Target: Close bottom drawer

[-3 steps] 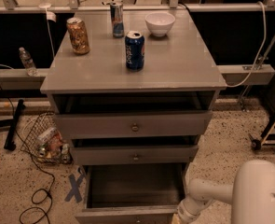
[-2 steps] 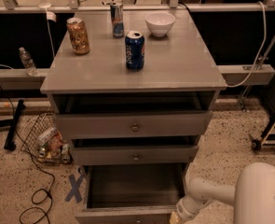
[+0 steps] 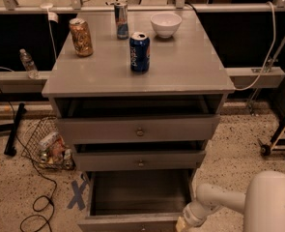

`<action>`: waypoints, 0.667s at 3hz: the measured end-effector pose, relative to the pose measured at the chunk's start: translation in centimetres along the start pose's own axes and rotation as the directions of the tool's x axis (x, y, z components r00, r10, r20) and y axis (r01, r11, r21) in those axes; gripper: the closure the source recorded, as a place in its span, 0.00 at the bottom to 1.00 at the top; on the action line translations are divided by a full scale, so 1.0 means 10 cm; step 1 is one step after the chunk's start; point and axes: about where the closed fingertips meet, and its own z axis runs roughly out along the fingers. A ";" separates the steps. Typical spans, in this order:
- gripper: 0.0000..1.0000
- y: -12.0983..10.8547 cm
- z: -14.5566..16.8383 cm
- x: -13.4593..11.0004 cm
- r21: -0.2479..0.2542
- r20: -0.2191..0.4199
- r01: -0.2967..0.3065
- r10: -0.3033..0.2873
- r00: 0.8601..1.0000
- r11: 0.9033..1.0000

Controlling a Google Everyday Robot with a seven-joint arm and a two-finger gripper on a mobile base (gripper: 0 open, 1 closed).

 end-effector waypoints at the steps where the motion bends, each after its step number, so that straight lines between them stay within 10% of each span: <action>1: 1.00 -0.03 -0.03 -0.18 0.007 0.040 0.033 -0.033 0.999 0.999; 2: 1.00 -0.07 -0.06 -0.38 0.013 0.094 0.069 -0.070 0.993 0.998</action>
Offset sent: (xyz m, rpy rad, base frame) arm 0.0702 0.0003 0.0004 0.0416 -0.2003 0.0250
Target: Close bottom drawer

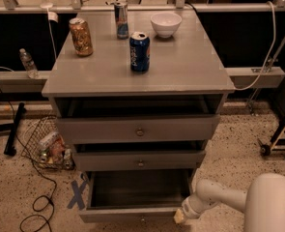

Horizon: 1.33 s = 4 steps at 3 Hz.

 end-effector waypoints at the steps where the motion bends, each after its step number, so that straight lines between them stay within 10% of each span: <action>1: 1.00 -0.01 0.03 -0.41 0.034 0.090 0.061 -0.064 0.994 0.998; 4: 1.00 0.01 -0.05 -0.89 0.067 0.239 0.144 -0.156 0.958 0.987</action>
Offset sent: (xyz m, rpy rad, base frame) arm 0.1042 0.0317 0.0104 0.0335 -0.2941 0.0379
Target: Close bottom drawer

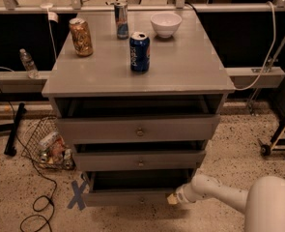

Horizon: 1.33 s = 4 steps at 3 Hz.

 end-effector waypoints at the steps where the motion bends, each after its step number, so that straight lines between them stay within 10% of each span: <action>1: 1.00 -0.01 -0.03 -0.24 0.008 0.091 0.087 -0.088 0.992 0.996; 4: 1.00 0.04 0.34 -0.79 0.112 0.154 0.340 -0.355 0.922 0.934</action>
Offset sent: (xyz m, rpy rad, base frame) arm 0.0650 0.0232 0.0067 0.0087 -0.3108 0.1702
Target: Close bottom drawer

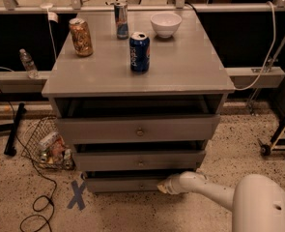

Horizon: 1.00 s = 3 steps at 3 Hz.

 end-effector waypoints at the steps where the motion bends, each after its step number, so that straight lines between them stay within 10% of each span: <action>1: 1.00 -0.07 0.03 -0.02 0.019 0.005 0.010 -0.010 1.000 1.000; 3: 1.00 -0.16 0.07 -0.04 0.015 0.003 0.007 -0.007 1.000 1.000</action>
Offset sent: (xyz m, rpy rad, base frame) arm 0.0178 -0.0115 -0.0008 -0.0243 -0.0410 -0.0155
